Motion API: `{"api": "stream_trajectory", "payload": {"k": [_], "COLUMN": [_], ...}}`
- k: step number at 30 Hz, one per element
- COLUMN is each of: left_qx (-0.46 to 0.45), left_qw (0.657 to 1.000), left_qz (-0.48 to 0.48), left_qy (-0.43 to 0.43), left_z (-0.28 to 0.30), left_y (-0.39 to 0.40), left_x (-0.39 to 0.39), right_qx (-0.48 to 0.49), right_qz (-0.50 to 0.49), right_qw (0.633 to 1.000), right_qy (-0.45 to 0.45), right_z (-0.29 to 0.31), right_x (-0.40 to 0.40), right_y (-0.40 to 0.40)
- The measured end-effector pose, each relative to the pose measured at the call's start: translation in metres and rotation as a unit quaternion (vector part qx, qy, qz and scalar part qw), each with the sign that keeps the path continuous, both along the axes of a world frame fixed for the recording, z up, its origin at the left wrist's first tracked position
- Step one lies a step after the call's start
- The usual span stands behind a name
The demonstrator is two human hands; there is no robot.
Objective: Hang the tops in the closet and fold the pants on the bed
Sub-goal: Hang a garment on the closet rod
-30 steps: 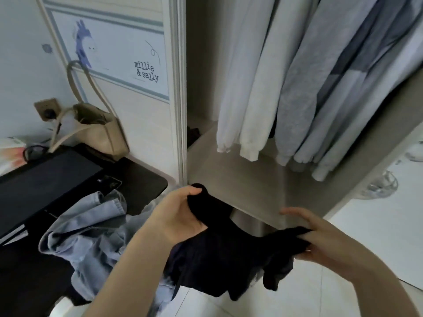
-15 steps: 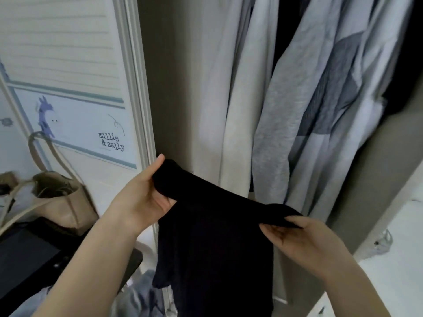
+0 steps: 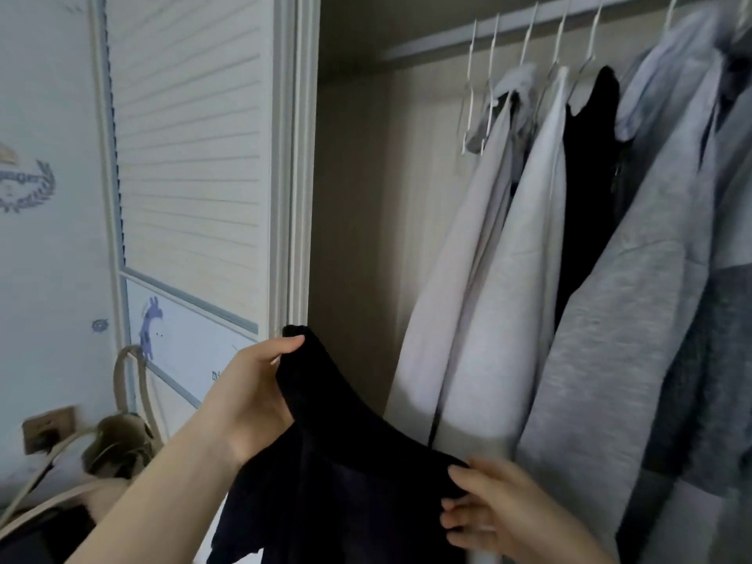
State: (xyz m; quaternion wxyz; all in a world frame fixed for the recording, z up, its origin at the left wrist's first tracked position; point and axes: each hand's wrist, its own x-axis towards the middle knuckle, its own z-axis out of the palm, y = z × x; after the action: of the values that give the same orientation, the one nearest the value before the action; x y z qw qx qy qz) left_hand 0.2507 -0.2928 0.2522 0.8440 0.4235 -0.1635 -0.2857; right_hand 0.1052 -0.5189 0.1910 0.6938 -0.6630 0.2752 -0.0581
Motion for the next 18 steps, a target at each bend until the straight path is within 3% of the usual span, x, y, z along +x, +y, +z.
{"api": "stream_trajectory", "payload": {"k": [4, 7, 11, 14, 18], "left_qx": [0.015, -0.007, -0.031, -0.026, -0.019], "left_qw": [0.998, 0.994, 0.992, 0.99, 0.989], "left_qz": [0.008, 0.009, 0.01, 0.01, 0.025], "left_qy": [-0.067, -0.107, -0.124, -0.141, -0.143], "left_z": [0.038, 0.059, 0.085, 0.097, 0.105], "left_y": [-0.013, -0.017, -0.02, -0.025, -0.028], "left_x": [0.02, 0.033, 0.046, 0.057, 0.07], "right_qx": [-0.153, -0.281, -0.42, -0.537, -0.651], "right_qz": [0.05, 0.094, 0.049, -0.08, -0.226], "right_qw": [0.987, 0.954, 0.903, 0.814, 0.686], "right_qy": [0.027, 0.042, -0.073, -0.207, -0.232], "right_z": [0.035, 0.074, 0.17, 0.264, 0.365], "right_x": [0.039, 0.061, 0.083, 0.104, 0.133], "right_y": [-0.009, -0.013, -0.014, -0.015, -0.014]}}
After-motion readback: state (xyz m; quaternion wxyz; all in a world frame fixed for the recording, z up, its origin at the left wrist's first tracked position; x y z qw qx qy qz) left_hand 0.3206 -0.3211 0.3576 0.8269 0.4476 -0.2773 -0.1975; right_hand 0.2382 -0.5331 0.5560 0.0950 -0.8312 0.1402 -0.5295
